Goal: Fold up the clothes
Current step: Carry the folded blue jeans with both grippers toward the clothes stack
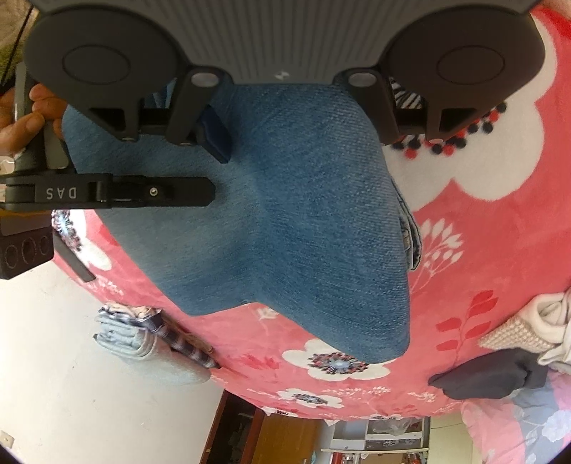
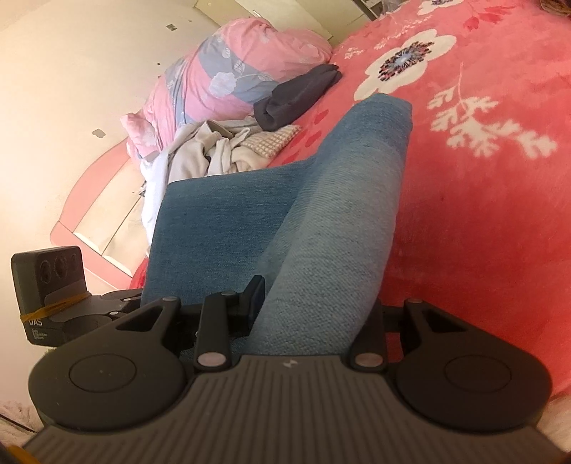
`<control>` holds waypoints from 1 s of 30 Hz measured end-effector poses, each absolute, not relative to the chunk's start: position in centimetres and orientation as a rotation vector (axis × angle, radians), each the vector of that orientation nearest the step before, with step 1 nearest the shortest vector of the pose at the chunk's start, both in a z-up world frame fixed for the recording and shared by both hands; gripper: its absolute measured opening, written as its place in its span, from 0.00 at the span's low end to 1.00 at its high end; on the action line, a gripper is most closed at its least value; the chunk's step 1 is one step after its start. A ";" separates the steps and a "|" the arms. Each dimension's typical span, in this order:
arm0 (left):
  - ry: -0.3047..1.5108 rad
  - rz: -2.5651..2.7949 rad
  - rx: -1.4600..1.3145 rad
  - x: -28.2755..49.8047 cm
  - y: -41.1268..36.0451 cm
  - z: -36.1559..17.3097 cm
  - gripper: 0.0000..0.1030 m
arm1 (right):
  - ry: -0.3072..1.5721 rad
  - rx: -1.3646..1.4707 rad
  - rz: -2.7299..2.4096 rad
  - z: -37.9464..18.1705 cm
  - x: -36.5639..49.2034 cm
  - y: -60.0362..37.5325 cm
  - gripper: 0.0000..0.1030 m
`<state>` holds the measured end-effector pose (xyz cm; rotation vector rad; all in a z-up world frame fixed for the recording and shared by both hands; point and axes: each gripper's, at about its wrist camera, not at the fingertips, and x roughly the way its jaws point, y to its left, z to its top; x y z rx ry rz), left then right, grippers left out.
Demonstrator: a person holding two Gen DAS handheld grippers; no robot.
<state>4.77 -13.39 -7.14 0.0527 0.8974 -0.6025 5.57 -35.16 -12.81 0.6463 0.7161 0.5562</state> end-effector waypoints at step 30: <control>0.891 -0.993 -0.300 30.7 -48.1 1.4 0.63 | 0.665 0.117 0.315 7.7 24.6 -67.6 0.30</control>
